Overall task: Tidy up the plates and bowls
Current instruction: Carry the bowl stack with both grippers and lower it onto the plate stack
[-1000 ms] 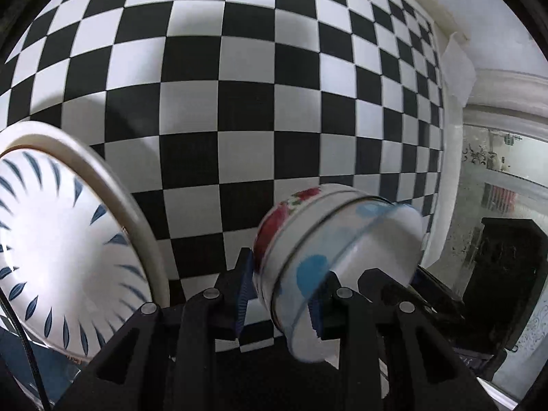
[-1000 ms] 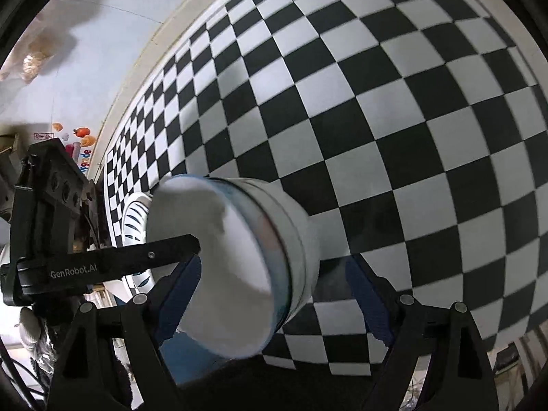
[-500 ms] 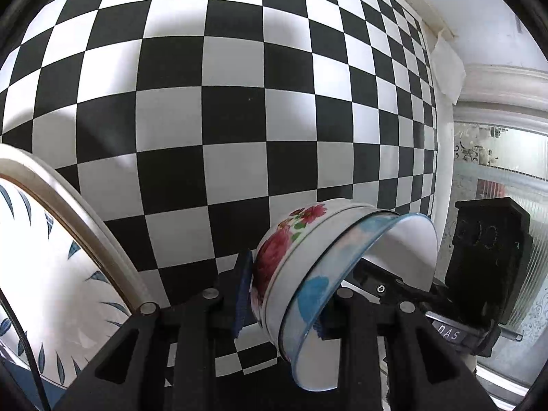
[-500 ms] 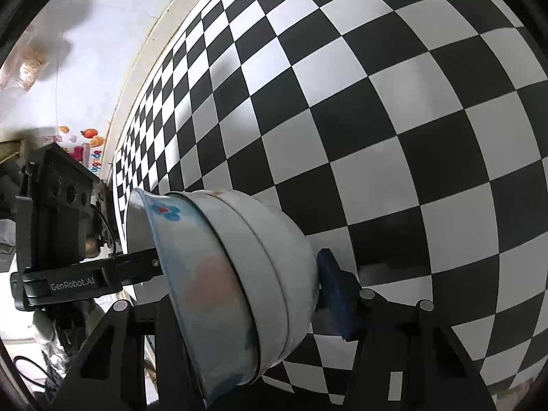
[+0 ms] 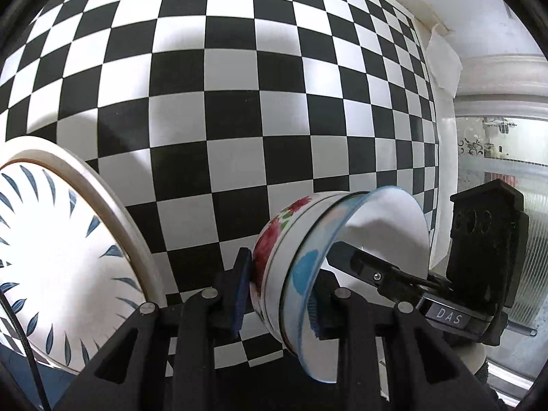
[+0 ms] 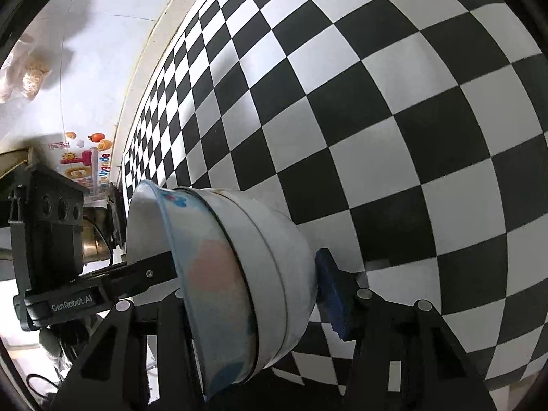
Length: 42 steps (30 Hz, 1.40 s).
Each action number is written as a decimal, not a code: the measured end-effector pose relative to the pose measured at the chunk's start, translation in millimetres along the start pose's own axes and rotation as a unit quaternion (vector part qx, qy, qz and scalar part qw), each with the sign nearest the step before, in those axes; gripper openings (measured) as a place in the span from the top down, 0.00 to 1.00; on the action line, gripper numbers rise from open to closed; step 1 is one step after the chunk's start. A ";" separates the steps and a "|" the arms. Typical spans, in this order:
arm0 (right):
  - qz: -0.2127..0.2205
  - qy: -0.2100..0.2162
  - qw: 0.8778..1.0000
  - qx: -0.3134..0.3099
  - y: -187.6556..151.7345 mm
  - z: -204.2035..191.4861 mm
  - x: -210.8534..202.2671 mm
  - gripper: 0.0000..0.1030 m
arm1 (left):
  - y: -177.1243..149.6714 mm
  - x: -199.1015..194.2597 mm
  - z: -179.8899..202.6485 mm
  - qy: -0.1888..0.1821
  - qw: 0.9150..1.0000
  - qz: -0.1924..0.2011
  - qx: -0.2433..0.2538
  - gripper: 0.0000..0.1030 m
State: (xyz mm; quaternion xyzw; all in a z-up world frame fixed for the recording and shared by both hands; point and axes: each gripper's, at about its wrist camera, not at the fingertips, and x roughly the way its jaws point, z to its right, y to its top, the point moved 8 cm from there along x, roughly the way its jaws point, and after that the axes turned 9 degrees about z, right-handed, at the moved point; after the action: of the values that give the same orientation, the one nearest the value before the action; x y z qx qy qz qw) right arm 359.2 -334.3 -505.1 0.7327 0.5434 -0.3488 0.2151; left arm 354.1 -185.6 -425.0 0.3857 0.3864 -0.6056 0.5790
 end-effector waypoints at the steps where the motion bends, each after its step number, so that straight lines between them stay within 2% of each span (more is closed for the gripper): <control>1: 0.001 0.000 1.000 -0.002 -1.2 -1.3 -1.5 0.49 | 0.3 -0.6 0.3 0.001 1.000 0.002 0.001 0.76; 14: 0.011 -0.003 0.999 -0.039 8.1 -43.0 -5.8 0.50 | 8.1 -29.9 -7.5 -0.001 1.000 0.029 0.000 0.76; 25: 0.000 0.003 0.997 -0.072 6.0 -88.6 4.0 0.51 | 7.8 -64.4 -36.9 0.007 0.999 0.050 -0.021 0.76; 32: -0.025 0.017 0.995 -0.094 -4.3 -127.2 20.2 0.52 | 2.9 -88.6 -67.2 0.020 0.996 0.069 -0.045 0.74; 42: -0.077 0.021 0.992 -0.102 -27.0 -169.1 67.0 0.52 | -12.5 -109.2 -122.7 0.033 0.991 0.078 -0.105 0.74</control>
State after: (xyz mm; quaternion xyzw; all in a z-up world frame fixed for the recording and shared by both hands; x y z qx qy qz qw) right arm 391.7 -165.1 -440.9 0.6699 0.6353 -0.2917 0.2501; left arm 347.5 -29.0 -374.5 0.3717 0.4356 -0.5019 0.6482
